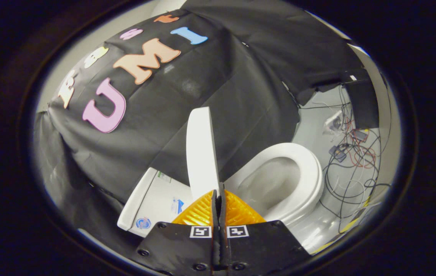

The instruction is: Open the toilet lid.

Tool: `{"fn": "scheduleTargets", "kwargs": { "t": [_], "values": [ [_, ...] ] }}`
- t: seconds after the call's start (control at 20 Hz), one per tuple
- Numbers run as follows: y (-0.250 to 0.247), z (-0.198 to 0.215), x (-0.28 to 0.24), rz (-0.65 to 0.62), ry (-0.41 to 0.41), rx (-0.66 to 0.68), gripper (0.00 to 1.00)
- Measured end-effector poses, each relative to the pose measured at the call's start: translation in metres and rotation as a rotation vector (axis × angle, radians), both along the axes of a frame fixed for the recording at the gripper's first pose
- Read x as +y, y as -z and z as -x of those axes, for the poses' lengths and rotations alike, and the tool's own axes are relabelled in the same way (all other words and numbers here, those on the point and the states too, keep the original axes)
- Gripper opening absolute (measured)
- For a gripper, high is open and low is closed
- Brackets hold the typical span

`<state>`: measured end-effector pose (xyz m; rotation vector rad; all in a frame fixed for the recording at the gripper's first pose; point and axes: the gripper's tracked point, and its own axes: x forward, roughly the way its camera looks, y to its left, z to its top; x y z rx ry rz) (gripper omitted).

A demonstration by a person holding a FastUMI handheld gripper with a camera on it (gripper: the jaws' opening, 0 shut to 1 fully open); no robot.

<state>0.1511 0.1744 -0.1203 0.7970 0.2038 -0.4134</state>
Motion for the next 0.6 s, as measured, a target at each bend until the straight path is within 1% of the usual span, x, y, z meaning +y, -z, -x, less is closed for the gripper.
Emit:
{"fn": "scheduleTargets", "kwargs": {
  "t": [0.35, 0.6],
  "values": [
    [-0.018, -0.008, 0.017, 0.131, -0.041, 0.046, 0.0],
    [-0.03, -0.024, 0.033, 0.27, -0.106, 0.105, 0.01]
  ]
}}
